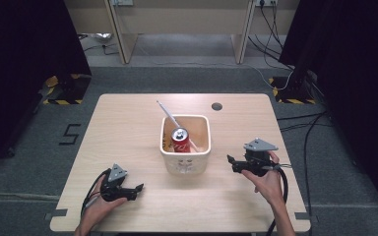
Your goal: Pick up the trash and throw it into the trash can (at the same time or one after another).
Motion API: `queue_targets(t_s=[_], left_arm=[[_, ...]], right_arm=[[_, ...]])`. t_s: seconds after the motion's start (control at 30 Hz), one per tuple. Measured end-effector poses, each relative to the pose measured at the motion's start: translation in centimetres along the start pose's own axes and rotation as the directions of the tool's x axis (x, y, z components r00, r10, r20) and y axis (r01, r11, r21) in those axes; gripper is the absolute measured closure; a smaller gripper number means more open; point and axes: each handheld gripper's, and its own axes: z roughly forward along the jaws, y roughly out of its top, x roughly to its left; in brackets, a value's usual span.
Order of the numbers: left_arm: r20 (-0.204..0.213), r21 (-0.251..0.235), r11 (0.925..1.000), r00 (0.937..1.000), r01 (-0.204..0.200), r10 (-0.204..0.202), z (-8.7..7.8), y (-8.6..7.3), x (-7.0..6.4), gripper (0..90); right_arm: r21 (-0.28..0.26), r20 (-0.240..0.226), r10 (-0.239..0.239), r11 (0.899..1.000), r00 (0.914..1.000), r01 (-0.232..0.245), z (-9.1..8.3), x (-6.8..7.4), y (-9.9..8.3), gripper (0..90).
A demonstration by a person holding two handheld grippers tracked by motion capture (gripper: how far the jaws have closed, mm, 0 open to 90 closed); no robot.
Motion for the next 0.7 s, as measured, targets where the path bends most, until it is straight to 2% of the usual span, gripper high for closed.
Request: queue_targets(t_s=[0.7], left_arm=[[0.000, 0.000, 1.0000, 1.0000, -0.001, 0.001, 0.0, 0.0, 0.0, 13.8]], right_arm=[[0.091, -0.016, 0.014, 0.996, 0.9998, -0.012, 0.8, 1.0, -4.2, 20.3]])
